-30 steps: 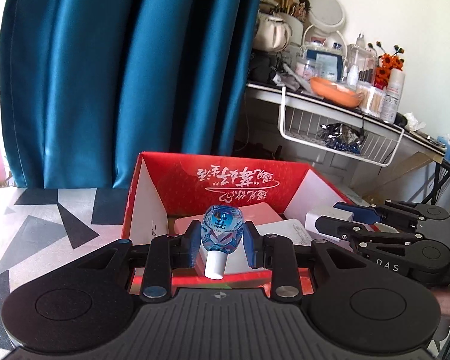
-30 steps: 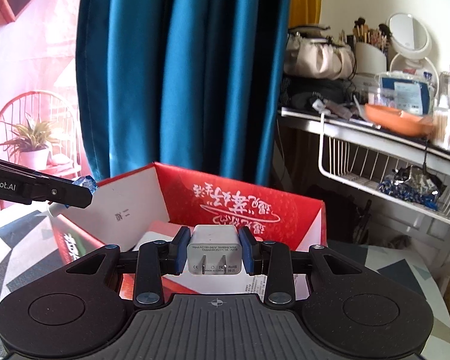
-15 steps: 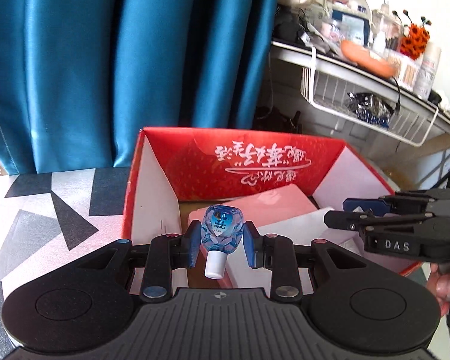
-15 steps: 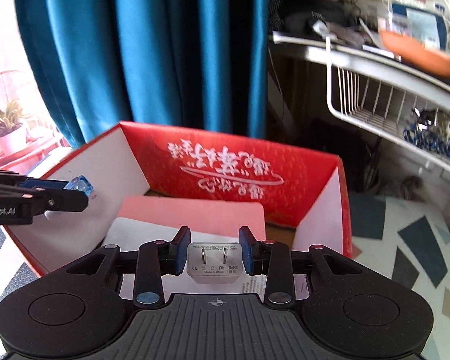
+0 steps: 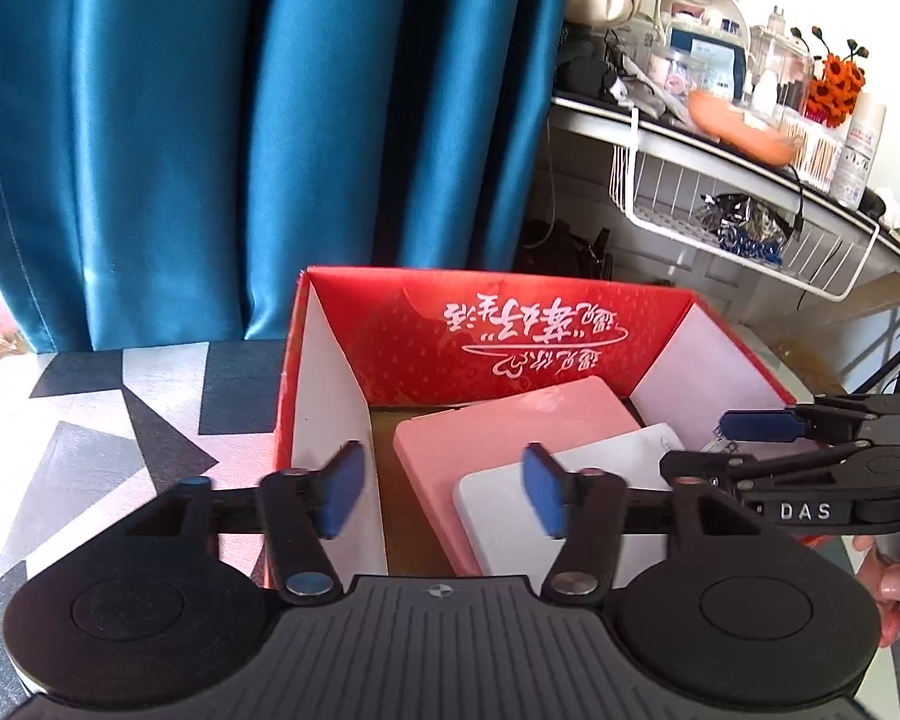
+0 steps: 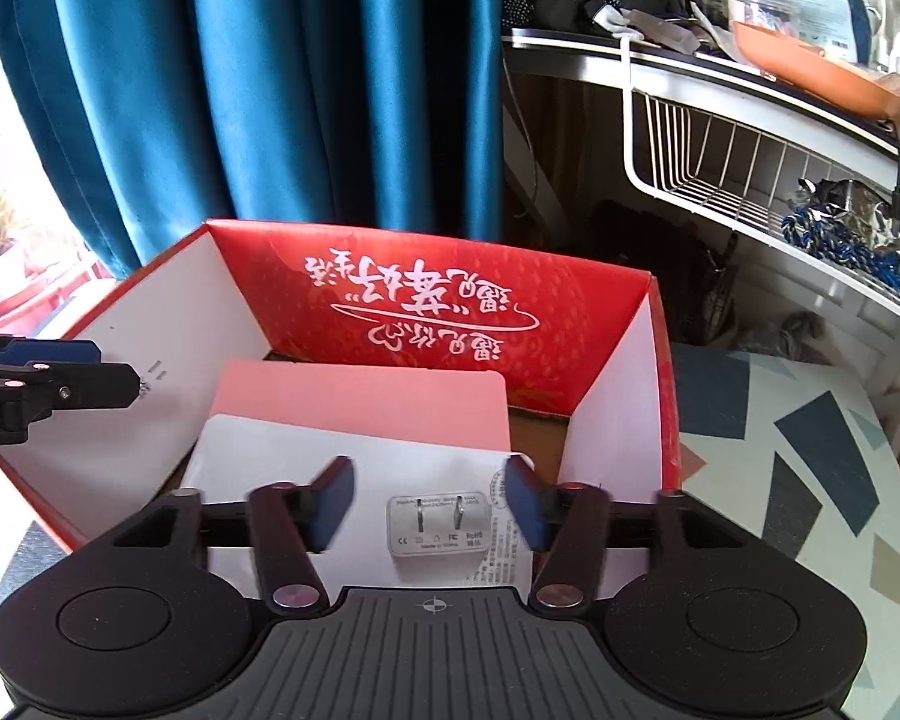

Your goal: Organize rigid objects

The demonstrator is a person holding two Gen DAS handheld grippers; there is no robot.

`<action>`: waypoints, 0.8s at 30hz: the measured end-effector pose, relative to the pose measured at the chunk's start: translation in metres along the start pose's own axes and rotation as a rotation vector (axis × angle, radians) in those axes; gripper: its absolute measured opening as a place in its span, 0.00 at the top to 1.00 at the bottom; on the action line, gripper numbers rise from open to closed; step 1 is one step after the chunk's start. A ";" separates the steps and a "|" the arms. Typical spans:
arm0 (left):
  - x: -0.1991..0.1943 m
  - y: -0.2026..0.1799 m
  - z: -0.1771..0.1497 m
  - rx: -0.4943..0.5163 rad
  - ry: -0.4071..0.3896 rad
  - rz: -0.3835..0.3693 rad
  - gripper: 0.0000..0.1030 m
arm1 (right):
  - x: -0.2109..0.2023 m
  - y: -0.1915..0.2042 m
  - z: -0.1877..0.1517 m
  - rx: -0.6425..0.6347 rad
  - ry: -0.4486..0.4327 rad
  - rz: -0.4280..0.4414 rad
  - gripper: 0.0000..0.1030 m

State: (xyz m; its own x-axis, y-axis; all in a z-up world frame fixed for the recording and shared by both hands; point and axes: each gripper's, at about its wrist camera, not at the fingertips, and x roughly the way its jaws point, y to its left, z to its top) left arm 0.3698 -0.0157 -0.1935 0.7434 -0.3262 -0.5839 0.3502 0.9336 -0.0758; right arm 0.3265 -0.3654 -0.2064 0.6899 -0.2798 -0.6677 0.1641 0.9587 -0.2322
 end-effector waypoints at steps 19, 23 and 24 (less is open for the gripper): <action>-0.118 -0.030 0.006 -0.053 -0.078 0.113 0.00 | -0.093 0.014 0.004 0.064 -0.042 -0.030 0.00; -0.162 -0.036 0.007 -0.072 -0.123 0.119 0.00 | -0.138 0.023 0.005 0.066 -0.093 -0.012 0.00; -0.174 -0.038 0.008 -0.076 -0.135 0.119 0.00 | -0.150 0.026 0.006 0.067 -0.106 -0.014 0.00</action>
State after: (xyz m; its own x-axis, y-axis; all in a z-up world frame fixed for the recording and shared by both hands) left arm 0.2315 0.0041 -0.0826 0.8486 -0.2246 -0.4789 0.2147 0.9737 -0.0763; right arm 0.2316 -0.2982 -0.1083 0.7570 -0.2898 -0.5857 0.2185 0.9569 -0.1910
